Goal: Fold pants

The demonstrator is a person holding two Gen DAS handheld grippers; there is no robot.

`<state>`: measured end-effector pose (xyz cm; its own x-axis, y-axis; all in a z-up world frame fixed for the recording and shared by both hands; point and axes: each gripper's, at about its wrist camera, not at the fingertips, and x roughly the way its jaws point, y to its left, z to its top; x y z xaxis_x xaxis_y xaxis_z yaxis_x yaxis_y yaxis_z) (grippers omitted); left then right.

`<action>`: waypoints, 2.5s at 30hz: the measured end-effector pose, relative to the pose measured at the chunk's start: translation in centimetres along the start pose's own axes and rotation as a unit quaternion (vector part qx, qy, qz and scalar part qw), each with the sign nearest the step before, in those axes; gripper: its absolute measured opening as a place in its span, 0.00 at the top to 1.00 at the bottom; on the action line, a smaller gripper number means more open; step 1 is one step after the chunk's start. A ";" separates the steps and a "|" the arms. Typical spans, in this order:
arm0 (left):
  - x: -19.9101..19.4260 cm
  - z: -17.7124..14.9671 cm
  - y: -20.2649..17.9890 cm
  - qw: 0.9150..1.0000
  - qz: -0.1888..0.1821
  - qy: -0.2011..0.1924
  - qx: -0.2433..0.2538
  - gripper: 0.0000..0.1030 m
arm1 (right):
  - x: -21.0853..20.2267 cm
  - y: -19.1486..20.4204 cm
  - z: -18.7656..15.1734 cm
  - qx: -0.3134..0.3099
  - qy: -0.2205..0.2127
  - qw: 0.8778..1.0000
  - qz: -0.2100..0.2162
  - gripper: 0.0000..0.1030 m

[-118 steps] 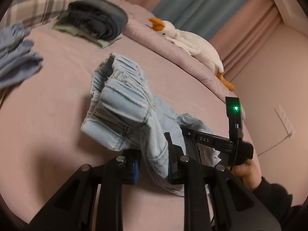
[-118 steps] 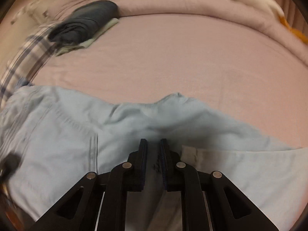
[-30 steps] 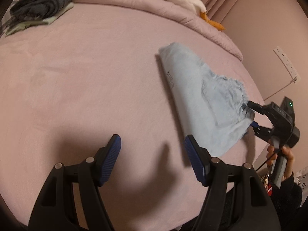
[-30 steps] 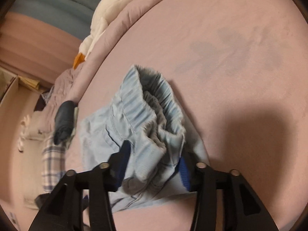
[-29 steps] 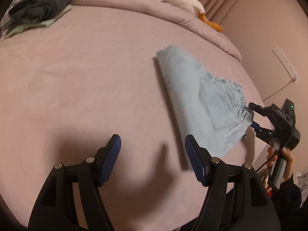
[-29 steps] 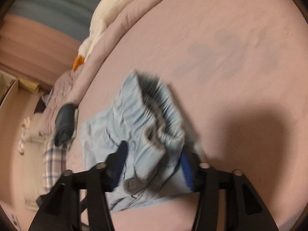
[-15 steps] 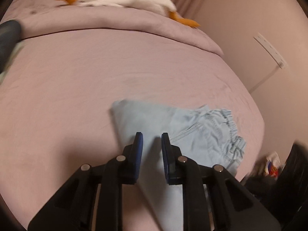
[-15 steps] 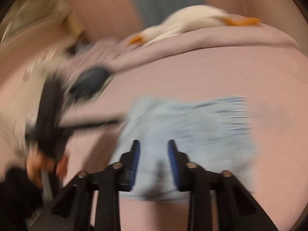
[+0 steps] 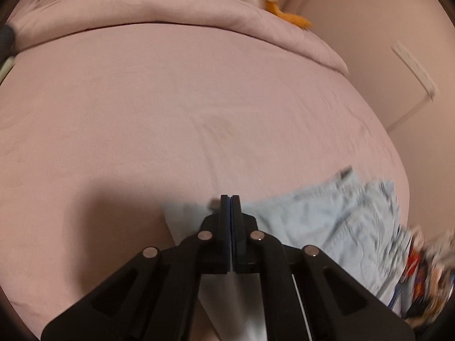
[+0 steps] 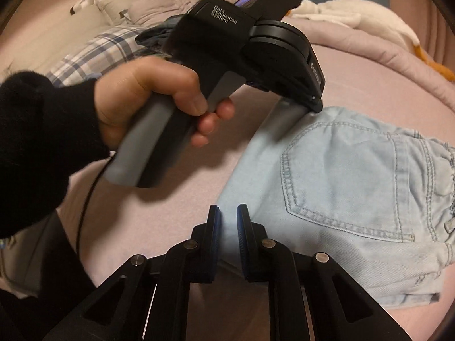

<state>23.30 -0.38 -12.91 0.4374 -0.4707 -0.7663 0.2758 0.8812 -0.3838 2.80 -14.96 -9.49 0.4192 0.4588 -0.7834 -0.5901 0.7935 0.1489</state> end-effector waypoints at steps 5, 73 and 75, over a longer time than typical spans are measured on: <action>-2.8 0.5 1.7 0.998 -0.010 -0.028 -0.046 0.97 | -3.9 -1.5 -0.6 0.027 -0.046 0.998 0.016 0.85; -6.6 -14.9 -5.9 0.994 0.092 0.025 0.055 0.52 | -9.3 -12.0 -5.2 0.114 -0.001 0.969 -0.221 0.66; -6.6 -14.9 -5.8 0.994 0.093 0.024 0.052 0.50 | -9.0 -11.7 -5.9 0.107 -0.007 0.966 -0.234 0.65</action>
<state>6.06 -1.68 -13.28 0.4486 -0.2946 -0.8438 0.2813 0.9427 -0.1796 1.87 -30.78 -7.71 0.6159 0.0345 -0.7870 -0.1783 0.9792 -0.0966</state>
